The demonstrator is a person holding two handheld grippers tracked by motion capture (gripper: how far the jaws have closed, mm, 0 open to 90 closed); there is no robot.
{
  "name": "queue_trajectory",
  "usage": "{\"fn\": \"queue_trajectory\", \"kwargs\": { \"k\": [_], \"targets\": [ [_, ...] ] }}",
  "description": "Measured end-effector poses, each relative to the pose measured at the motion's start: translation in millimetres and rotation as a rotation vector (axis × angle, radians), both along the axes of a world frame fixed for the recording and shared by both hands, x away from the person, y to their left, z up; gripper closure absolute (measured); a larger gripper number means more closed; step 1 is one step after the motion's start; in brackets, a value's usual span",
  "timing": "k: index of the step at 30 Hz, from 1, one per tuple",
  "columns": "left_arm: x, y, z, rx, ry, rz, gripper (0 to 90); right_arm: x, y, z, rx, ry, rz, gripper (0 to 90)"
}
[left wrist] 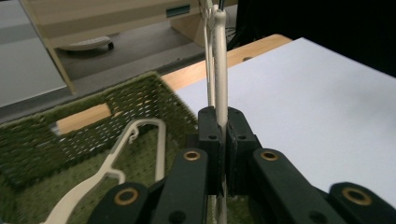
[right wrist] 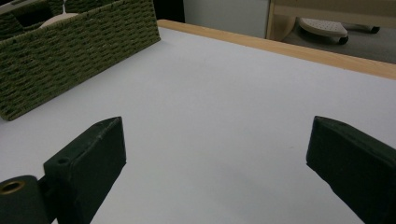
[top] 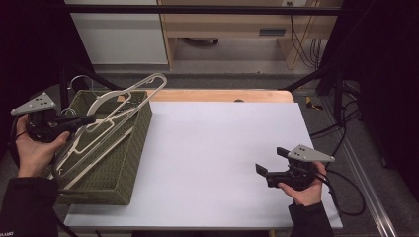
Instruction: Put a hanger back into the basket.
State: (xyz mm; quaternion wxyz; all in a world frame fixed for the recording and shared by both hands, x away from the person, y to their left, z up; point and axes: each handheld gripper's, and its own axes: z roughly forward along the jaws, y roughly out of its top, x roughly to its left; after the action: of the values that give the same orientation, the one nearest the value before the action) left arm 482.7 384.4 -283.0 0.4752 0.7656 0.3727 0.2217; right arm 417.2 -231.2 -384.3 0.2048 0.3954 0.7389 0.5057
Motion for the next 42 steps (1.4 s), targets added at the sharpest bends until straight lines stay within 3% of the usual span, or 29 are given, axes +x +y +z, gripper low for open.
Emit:
{"fn": "queue_trajectory", "kwargs": {
  "k": [3,8,19,22,26,39,41,42],
  "targets": [
    [3.5,8.2,-4.3,0.018,0.01,0.033,86.7,-0.4,-0.9,0.2,-0.004,-0.001,0.005,5.3],
    [6.8,23.5,-13.2,0.008,0.023,0.049,86.7,-0.6,-1.4,0.6,-0.001,-0.003,0.0,5.3],
    [2.2,50.4,-28.4,0.036,0.068,0.104,86.7,-0.5,-1.8,0.6,0.005,0.001,-0.004,5.5],
    [1.3,53.0,-34.5,0.054,0.09,0.11,86.7,-0.4,-1.5,0.5,0.006,0.002,-0.002,5.3],
    [1.0,55.1,-43.5,0.038,0.106,0.117,86.7,-0.4,-1.8,0.3,0.003,0.002,-0.003,5.3],
    [7.0,43.2,-87.9,-0.012,0.226,0.153,85.7,-1.0,-3.4,1.0,0.01,0.003,-0.009,5.3],
    [8.0,41.0,-92.3,0.001,0.23,0.172,85.1,-1.1,-3.6,1.1,0.009,0.004,-0.009,5.3],
    [7.5,42.0,-93.9,-0.019,0.228,0.184,85.0,-1.2,-3.6,1.1,0.009,0.004,-0.008,5.3]
  ]
}}
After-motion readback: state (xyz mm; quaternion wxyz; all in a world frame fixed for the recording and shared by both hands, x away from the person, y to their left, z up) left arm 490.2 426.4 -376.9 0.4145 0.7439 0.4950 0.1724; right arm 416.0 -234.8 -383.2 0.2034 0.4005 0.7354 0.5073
